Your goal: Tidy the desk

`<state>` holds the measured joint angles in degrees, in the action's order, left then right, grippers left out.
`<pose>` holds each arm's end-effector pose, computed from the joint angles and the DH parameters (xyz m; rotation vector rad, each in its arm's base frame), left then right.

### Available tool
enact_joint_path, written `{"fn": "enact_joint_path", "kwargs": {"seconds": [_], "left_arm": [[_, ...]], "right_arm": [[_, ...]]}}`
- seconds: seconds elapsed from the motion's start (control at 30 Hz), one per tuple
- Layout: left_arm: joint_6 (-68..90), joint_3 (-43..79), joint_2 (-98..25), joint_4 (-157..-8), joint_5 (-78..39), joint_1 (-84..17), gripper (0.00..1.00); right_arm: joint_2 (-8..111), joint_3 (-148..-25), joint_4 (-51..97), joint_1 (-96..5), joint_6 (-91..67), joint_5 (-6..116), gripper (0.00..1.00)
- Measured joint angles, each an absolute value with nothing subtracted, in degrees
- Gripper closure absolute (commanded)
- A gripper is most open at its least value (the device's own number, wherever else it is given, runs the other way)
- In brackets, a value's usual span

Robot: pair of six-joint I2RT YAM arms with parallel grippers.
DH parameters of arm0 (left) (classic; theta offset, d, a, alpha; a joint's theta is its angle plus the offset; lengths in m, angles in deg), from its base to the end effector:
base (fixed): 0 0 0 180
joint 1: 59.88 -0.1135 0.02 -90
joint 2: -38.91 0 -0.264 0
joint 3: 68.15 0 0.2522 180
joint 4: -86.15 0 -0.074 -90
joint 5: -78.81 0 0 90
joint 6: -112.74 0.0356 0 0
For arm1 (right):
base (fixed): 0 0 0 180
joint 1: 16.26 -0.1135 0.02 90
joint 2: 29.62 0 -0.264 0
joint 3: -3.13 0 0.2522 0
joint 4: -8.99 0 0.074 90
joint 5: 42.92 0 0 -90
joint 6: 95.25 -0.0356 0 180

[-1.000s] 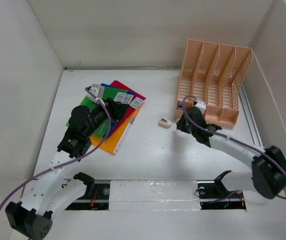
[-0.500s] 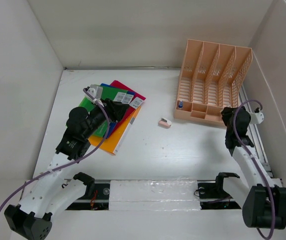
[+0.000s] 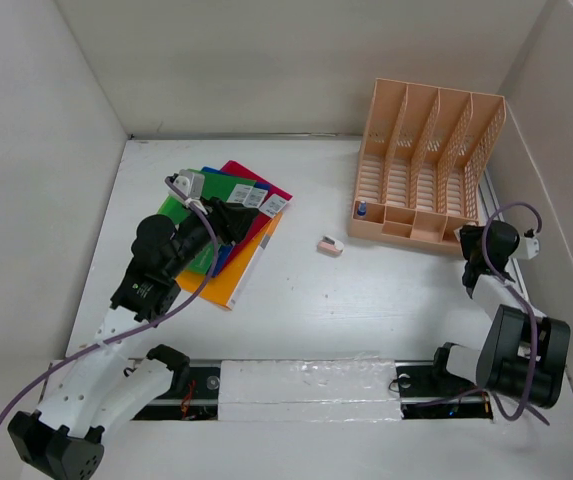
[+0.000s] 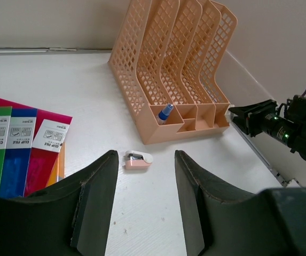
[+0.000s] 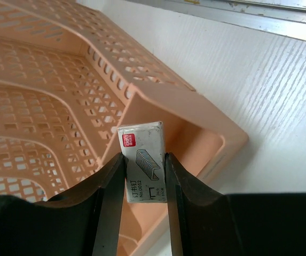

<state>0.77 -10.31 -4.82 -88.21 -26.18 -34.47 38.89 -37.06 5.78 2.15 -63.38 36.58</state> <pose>0.1596 -0.0860 0.3734 0.2681 1.4613 -0.8614 0.2295 -0.0832 0.1932 1.3353 1.5033 0.2600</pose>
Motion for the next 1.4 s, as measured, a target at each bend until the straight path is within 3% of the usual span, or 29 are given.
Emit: {"fn": "enact_joint_path", "kwargs": {"seconds": [0.43,0.53,0.73,0.87,1.27,1.3,1.33,1.4], "left_arm": [[0.79,-10.31,-6.15,-88.25,-26.16,-34.47,0.58],[0.81,-10.31,-6.48,-88.21,-26.13,-34.47,0.57],[0.81,-10.31,-6.79,-88.21,-25.96,-34.47,0.58],[0.81,-10.31,-6.79,-88.21,-25.89,-34.47,0.58],[0.83,-10.31,-6.85,-88.21,-25.78,-34.47,0.58],[0.83,-10.31,-6.87,-88.21,-25.78,-34.47,0.57],[0.83,-10.31,-6.89,-88.23,-25.76,-34.47,0.58],[0.83,-10.31,-6.94,-88.21,-25.83,-34.47,0.58]], "right_arm": [[46.61,-37.59,-0.32,4.8,-63.94,47.09,0.75],[46.61,-37.59,-0.52,4.8,-63.97,47.79,0.61],[46.57,-37.59,-1.11,4.8,-63.97,47.79,0.45],[45.63,-37.59,-1.22,4.8,-63.53,47.77,0.41],[34.15,-37.57,1.12,0.6,-59.44,44.84,0.44],[33.67,-37.57,1.36,0.58,-59.14,44.49,0.47],[33.47,-37.54,1.51,0.49,-58.87,44.44,0.58],[33.52,-37.52,1.78,-0.1,-57.91,44.4,0.7]]}}
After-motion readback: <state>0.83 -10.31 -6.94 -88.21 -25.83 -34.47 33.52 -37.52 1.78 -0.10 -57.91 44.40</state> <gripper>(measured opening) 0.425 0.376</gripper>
